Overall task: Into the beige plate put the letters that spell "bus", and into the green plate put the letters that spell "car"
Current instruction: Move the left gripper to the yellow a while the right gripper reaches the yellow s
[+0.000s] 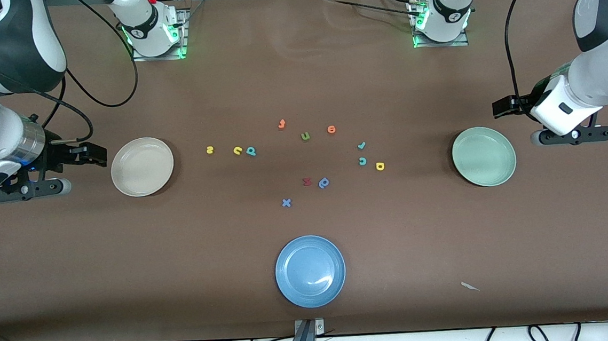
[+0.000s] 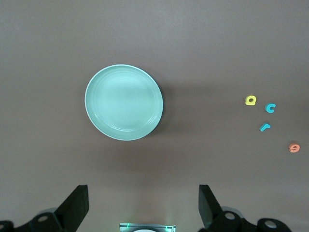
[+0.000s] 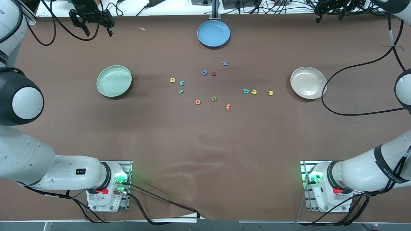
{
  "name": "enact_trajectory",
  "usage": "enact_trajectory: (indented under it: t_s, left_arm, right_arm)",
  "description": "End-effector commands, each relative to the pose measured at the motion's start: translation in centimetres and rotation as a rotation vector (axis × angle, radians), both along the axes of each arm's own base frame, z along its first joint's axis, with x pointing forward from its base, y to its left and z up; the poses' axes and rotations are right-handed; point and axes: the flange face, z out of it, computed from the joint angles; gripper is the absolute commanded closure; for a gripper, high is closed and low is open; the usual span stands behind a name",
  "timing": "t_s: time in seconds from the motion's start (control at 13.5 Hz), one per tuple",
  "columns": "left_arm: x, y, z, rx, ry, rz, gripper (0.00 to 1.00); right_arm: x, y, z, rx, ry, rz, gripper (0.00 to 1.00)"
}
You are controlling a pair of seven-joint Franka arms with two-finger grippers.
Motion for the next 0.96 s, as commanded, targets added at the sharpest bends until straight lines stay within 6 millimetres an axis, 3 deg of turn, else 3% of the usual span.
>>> enact_trajectory:
  t_s: [0.0, 0.3, 0.67, 0.89]
  left_arm:
    - [0.9, -1.4, -2.9, -0.108, -0.017, 0.013, 0.00]
    - [0.7, -3.1, -8.9, -0.133, -0.080, 0.014, 0.00]
    - [0.3, -6.4, -13.7, -0.142, -0.117, -0.016, 0.00]
    - [0.7, -10.2, -17.9, -0.143, -0.134, 0.001, 0.00]
  right_arm:
    - [-0.5, -0.1, 0.8, -0.009, -0.001, -0.003, 0.00]
    - [-0.6, -0.1, 0.7, -0.010, 0.002, -0.002, 0.00]
    - [-1.2, 0.4, 0.3, -0.012, 0.055, -0.008, 0.01]
    - [-1.7, 4.0, -0.8, -0.019, 0.070, -0.010, 0.01]
